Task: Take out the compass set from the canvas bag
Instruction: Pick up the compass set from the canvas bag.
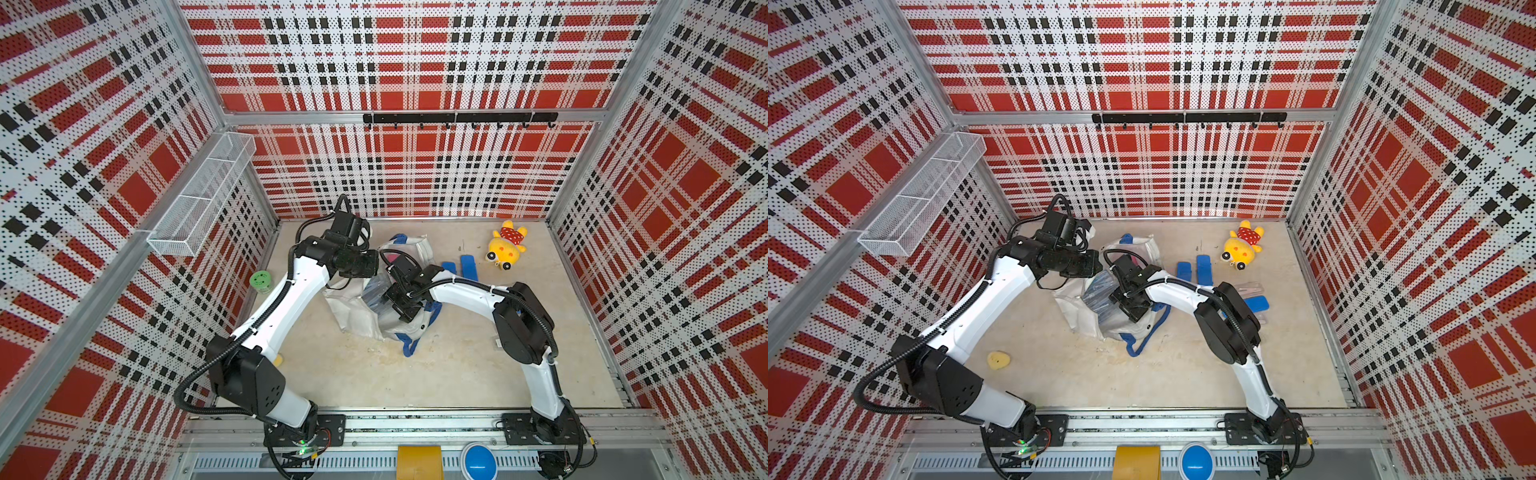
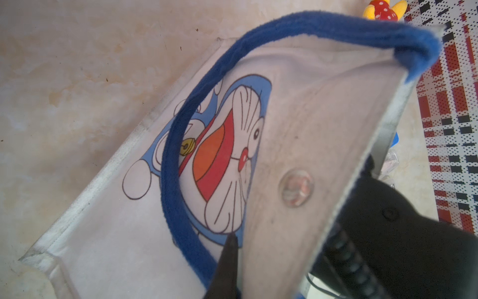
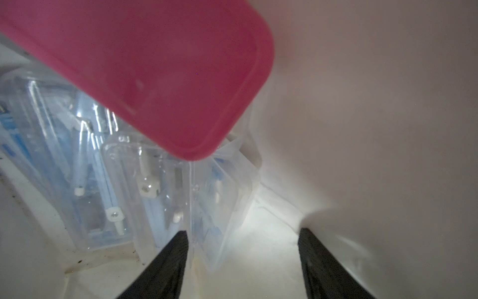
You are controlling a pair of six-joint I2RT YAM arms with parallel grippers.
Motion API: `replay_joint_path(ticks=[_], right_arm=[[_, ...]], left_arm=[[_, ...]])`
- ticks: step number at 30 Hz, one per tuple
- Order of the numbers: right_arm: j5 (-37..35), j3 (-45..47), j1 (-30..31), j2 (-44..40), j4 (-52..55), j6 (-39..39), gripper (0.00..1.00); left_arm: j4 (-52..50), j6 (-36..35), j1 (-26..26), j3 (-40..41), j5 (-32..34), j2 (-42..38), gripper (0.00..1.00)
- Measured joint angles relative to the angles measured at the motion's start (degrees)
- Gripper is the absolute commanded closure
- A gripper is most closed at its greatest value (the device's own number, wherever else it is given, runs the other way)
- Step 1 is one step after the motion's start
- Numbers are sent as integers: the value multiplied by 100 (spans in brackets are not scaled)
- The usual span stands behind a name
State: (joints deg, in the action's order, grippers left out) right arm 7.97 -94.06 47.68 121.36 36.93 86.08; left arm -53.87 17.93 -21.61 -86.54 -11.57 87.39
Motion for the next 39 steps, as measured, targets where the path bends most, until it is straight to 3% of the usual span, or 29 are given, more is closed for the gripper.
replay_joint_path(ticks=[6,18,25,28,32,39], right_arm=[[-85,345,22,31,-1036,179,28],[-186,529,17,94,-2184,7,62],[-177,647,-26,94,-2404,-85,72],[-140,713,-46,94,-2503,-94,70],[-55,719,-59,94,-2518,-122,56],[101,719,-52,105,-2393,-87,61]], left_arm=[[83,2,70,138,-129,-4,100],[212,4,116,404,-177,-162,100],[269,24,133,507,-175,-208,100],[282,31,136,529,-170,-238,100],[286,72,136,551,-168,-269,100],[286,116,133,551,-160,-269,100]])
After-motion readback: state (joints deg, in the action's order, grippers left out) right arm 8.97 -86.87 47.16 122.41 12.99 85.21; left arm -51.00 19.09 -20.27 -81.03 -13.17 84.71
